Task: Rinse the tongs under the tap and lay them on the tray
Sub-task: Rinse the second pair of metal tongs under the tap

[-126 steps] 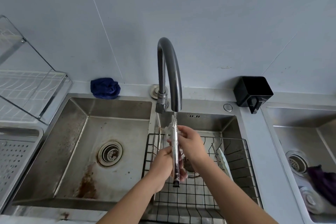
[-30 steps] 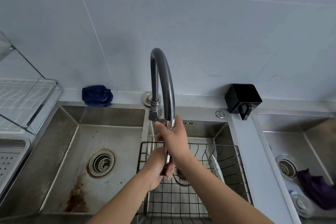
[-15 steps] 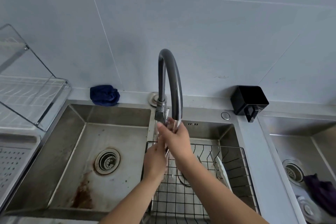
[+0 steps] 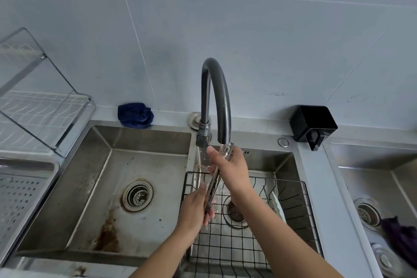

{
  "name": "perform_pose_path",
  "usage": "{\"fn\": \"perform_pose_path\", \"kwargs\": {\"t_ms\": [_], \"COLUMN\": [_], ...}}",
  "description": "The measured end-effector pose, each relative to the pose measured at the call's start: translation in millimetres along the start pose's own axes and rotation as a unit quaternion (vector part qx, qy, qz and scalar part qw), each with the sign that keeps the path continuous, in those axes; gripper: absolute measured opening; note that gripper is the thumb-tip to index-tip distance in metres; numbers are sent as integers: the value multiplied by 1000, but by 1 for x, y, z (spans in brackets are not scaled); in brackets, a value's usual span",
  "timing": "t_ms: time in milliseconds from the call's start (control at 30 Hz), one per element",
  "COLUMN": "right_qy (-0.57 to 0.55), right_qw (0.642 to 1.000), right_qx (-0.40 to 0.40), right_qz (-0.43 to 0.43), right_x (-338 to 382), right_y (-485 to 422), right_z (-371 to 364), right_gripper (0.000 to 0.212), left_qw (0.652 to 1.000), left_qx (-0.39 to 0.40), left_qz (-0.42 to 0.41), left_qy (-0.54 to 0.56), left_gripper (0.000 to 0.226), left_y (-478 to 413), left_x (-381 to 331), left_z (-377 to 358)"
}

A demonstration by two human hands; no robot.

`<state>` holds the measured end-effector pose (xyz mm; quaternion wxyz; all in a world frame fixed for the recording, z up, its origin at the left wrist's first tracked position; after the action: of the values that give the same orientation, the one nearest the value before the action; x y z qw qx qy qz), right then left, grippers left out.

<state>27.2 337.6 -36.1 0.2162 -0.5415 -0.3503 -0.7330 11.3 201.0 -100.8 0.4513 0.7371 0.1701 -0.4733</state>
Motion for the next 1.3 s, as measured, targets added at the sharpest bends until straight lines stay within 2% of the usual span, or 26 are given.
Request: {"fn": "perform_pose_path", "kwargs": {"t_ms": [67, 100, 133, 200, 267, 367, 433, 500, 667, 800, 1300], "right_qy": [7, 9, 17, 85, 220, 389, 450, 484, 529, 551, 626], "right_qw": [998, 996, 996, 993, 972, 917, 888, 868, 842, 828, 777], "right_qx": [63, 85, 91, 72, 70, 85, 89, 89, 75, 74, 56], "right_qz": [2, 4, 6, 24, 41, 1, -41, -69, -76, -67, 31], "right_x": [0, 0, 0, -2, -14, -51, -76, -95, -118, -129, -161], "right_y": [1, 2, 2, 1, 3, 13, 18, 21, 23, 21, 34], "right_z": [-4, -4, -2, 6, 14, 17, 17, 19, 18, 10, -7], "right_gripper": [52, 54, 53, 48, 53, 83, 91, 94, 91, 83, 83], "left_qw": [997, 990, 970, 892, 822, 779, 753, 728, 700, 694, 710], "left_qx": [-34, -48, -67, -110, -91, -37, -18, -21, -33, -36, -32], "left_qz": [-50, -91, -143, -257, -326, -268, -242, -251, -263, -261, -241], "left_qy": [-39, -97, -186, -355, -458, -566, -612, -638, -663, -670, -661], "left_gripper": [47, 39, 30, 3, 31, 68, 80, 84, 83, 79, 71], "left_y": [5, 7, 8, 9, 9, 7, 6, 6, 3, 2, 0], "left_x": [-2, -2, -2, -1, 8, 28, 42, 48, 53, 56, 55], "left_z": [3, 6, 10, 22, 29, 33, 33, 33, 34, 34, 34]}}
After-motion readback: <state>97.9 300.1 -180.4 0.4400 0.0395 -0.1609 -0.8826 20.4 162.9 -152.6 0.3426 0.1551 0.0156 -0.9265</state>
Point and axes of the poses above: each hand's wrist, its own y-axis away from the middle knuckle, its own z-axis out of the back of the hand, x = y × z, the point moved 2 cm from there along -y, towards the middle knuckle, and after that the axes turned 8 degrees about y, right-handed, at the moved point
